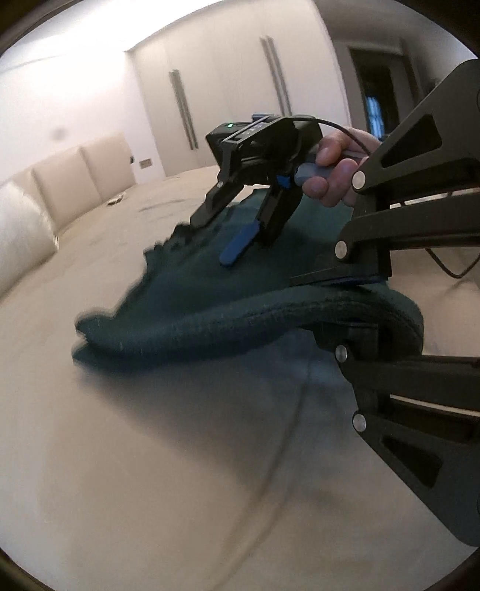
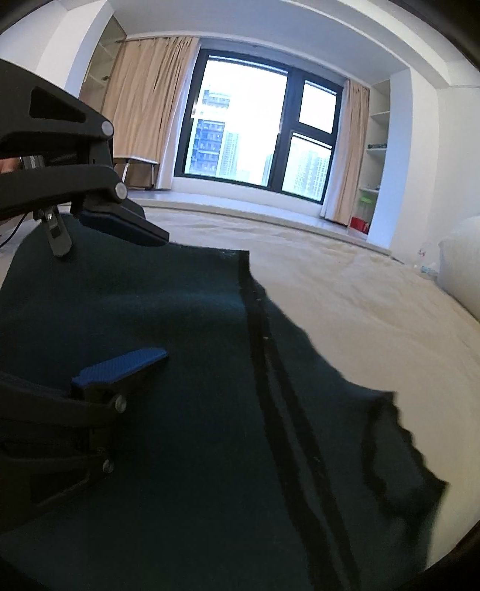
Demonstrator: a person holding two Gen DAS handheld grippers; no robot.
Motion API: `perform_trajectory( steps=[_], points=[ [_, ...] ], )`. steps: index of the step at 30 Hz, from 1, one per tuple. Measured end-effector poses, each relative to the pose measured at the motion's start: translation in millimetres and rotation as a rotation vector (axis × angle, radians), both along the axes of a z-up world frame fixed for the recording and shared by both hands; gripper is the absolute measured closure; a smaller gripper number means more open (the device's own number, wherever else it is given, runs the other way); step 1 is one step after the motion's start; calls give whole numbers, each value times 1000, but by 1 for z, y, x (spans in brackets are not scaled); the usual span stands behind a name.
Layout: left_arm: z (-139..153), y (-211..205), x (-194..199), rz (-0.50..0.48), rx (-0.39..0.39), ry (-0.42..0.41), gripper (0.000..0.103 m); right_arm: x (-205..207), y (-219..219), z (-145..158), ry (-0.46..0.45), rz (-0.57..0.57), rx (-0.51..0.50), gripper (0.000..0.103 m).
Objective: Fold small clothes
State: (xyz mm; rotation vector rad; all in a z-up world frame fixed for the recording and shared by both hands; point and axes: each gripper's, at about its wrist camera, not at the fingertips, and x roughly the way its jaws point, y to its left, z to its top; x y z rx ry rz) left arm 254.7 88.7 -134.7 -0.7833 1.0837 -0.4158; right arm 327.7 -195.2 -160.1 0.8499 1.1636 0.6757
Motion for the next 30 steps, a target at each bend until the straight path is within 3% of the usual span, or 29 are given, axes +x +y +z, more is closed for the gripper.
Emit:
perform_trajectory(
  steps=[3, 7, 11, 15, 21, 26, 30],
  points=[
    [24, -42, 6, -37, 65, -64, 91, -3, -29, 5, 7, -22, 79, 34],
    [34, -110, 15, -123, 111, -111, 91, -6, -71, 7, 6, -62, 161, 25],
    [12, -167, 25, -198, 138, -86, 91, -7, -90, 2, 23, -65, 184, 21],
    [-11, -191, 27, -222, 167, -52, 91, -5, -95, 3, 2, -69, 154, 21],
    [-6, -210, 31, -236, 220, -76, 91, 9, -88, 7, -6, -84, 38, 49],
    [0, -225, 30, -243, 234, -83, 91, 15, -85, 15, -35, -85, -60, 81],
    [5, -233, 26, -266, 234, -97, 91, 11, -103, 21, -54, -108, -100, 87]
  ],
)
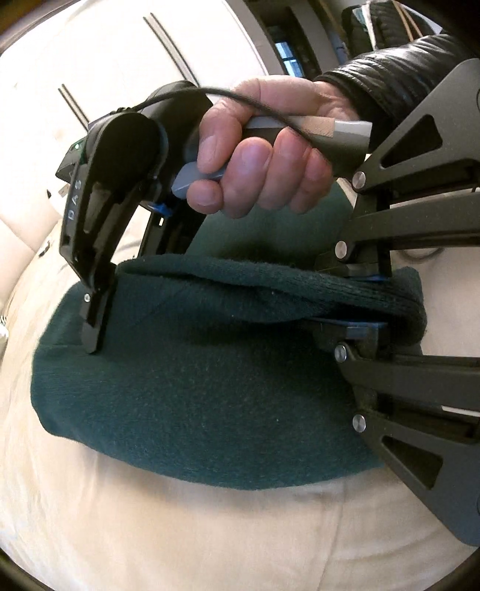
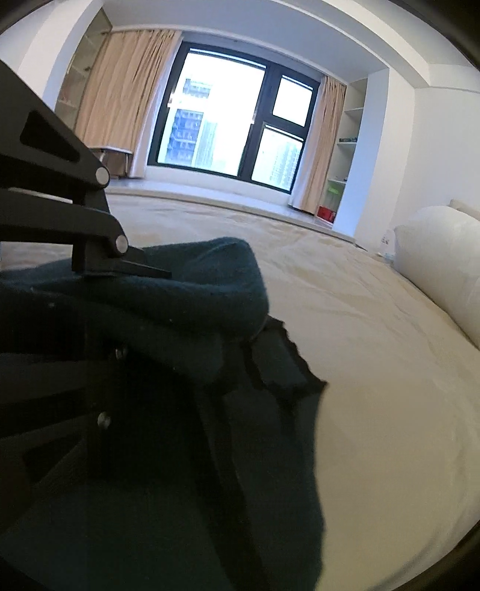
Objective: Fold small clothes
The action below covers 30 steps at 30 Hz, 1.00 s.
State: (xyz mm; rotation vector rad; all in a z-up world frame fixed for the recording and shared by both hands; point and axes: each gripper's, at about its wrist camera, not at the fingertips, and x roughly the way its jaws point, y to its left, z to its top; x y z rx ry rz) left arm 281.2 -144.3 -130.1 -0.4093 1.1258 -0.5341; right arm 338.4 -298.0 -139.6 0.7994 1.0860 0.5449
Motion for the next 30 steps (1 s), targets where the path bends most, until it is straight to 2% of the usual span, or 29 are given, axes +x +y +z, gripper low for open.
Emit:
perform_trajectory(
  steps=[4, 16, 19, 23, 24, 26, 27, 28, 29, 30],
  points=[
    [2, -19, 6, -38, -6, -7, 91, -6, -30, 10, -11, -13, -46, 88],
    [-12, -127, 21, -187, -11, -29, 91, -26, -134, 10, 25, -111, -145, 88],
    [-20, -132, 22, -213, -16, -55, 91, -28, -153, 0, 52, -132, -161, 88],
    [-19, -114, 17, -238, -44, -76, 86, -33, -165, -16, 82, -165, -87, 86],
    [-16, -106, 15, -242, -44, -78, 84, -35, -165, -16, 80, -173, -73, 86],
    [-3, -81, 9, -248, -56, -99, 78, -42, -165, -14, 78, -180, -53, 78],
    [5, -68, 3, -258, -76, -119, 70, -46, -165, -14, 78, -177, -46, 75],
    [10, -60, -1, -264, -90, -132, 48, -51, -163, -12, 78, -174, -34, 66],
    [16, -51, -7, -264, -113, -154, 38, -57, -164, -11, 72, -175, -23, 56],
    [22, -36, -11, -250, -146, -189, 31, -63, -163, -8, 64, -181, -15, 52]
  ],
)
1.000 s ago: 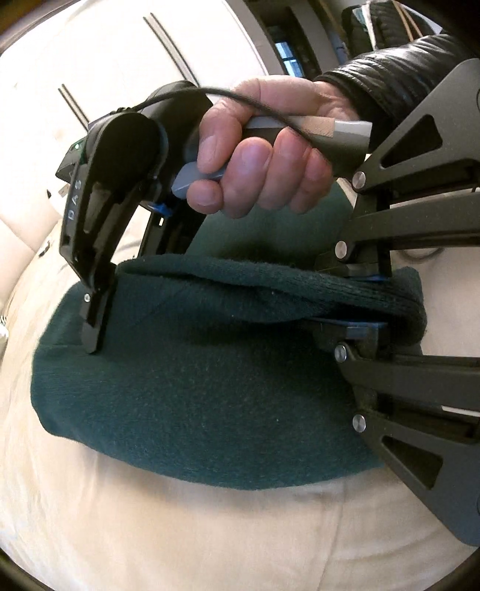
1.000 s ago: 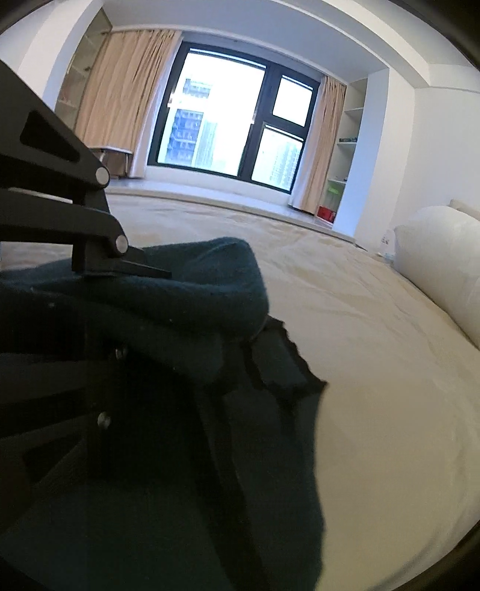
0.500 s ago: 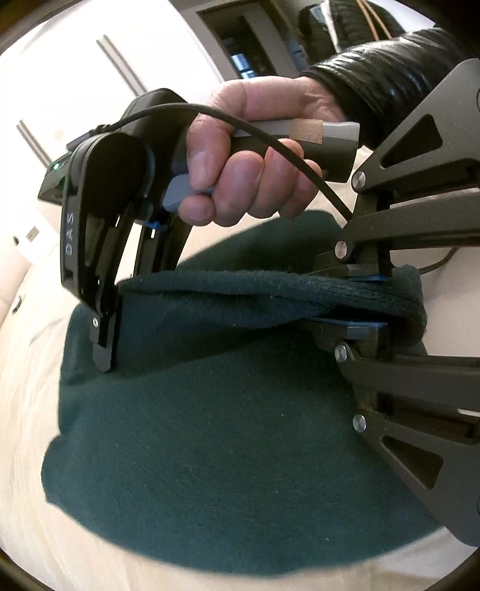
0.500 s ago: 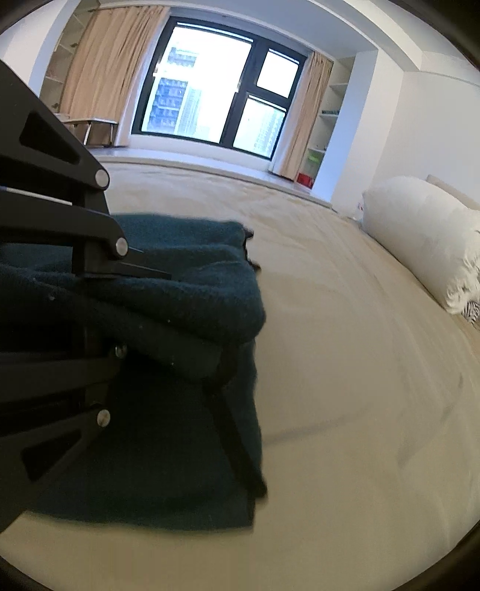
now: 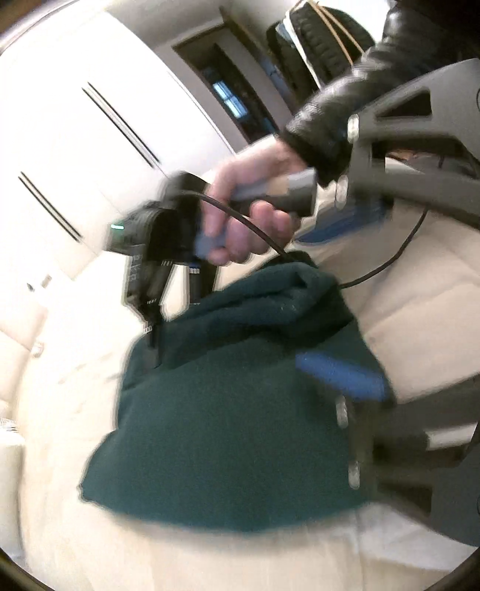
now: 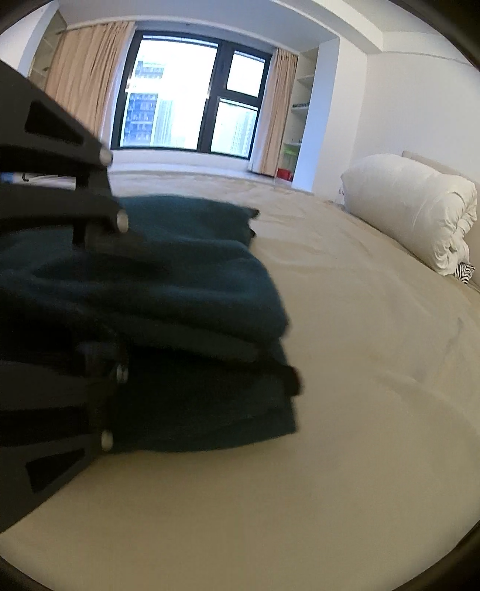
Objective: Fold small clothes
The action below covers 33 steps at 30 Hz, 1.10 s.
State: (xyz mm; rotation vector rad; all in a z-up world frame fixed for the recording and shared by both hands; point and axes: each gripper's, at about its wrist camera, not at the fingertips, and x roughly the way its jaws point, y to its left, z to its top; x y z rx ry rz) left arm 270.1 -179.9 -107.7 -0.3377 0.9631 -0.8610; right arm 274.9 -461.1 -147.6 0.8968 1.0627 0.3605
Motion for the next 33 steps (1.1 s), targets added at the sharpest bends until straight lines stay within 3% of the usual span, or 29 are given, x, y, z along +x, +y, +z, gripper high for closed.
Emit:
perform_trajectory(
  steps=[2, 6, 9, 11, 13, 16, 23, 28, 33],
  points=[
    [8, 21, 3, 20, -24, -31, 31, -16, 4, 5, -22, 0, 10, 44],
    [5, 60, 32, 141, -14, -12, 31, -37, 19, 8, -11, 12, -66, 48],
    [7, 75, 53, 189, 22, -14, 31, -38, 22, 5, 4, 1, -113, 64],
    [5, 81, 59, 194, 17, 5, 31, -35, 20, 4, 18, -13, -127, 84],
    [7, 85, 57, 190, 32, 11, 31, -32, 20, 5, 9, -10, -140, 86],
    [8, 73, 44, 172, 50, 4, 31, -34, 23, 17, -35, 6, -189, 88],
    [-3, 50, 46, 139, 76, -34, 31, -40, 1, 28, -83, -24, -196, 88],
    [-6, 44, 48, 125, 116, -63, 31, -44, 3, 7, -46, -59, -170, 89],
    [-11, 39, 58, 105, 197, -81, 31, -46, -2, -13, -48, -96, -67, 90]
  ],
)
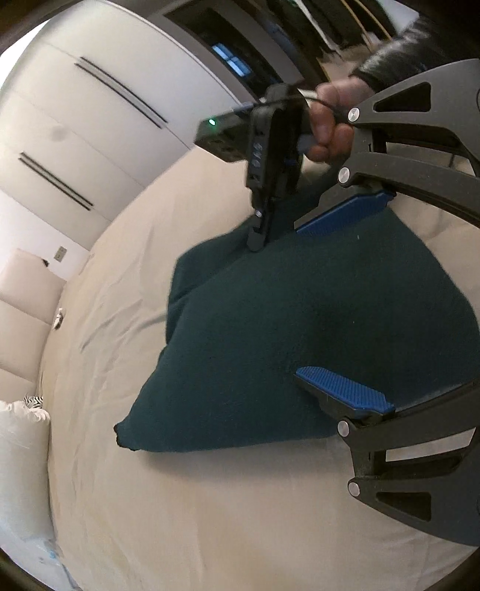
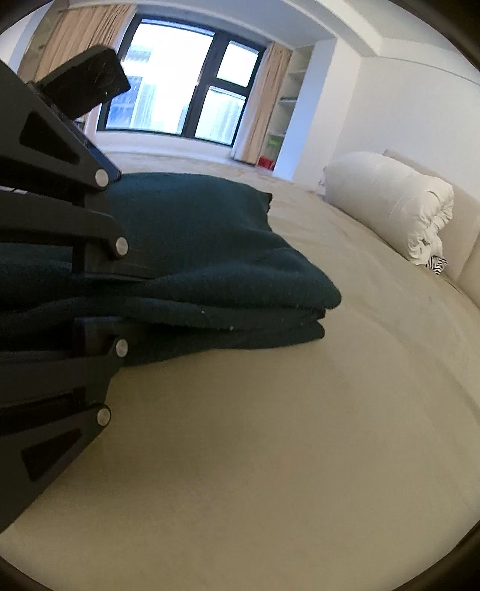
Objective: Fold small clothes
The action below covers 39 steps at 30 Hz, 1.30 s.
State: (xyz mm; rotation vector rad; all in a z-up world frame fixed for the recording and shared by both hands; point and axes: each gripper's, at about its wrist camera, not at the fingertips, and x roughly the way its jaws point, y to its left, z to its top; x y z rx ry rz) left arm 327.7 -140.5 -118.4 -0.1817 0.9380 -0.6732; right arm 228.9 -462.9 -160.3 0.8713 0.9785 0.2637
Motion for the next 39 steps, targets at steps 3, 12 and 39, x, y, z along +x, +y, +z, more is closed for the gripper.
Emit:
perform_trajectory(
  steps=[3, 12, 39],
  points=[
    [-2, -2, 4, 0, 24, -8, 31, -5, 0, 9, 4, -2, -16, 87],
    [-4, -18, 11, 13, 70, -29, 31, -45, 27, 30, 31, 74, -148, 64],
    [28, 3, 5, 104, 97, -138, 31, -71, -4, 28, -2, -34, -161, 77]
  ],
)
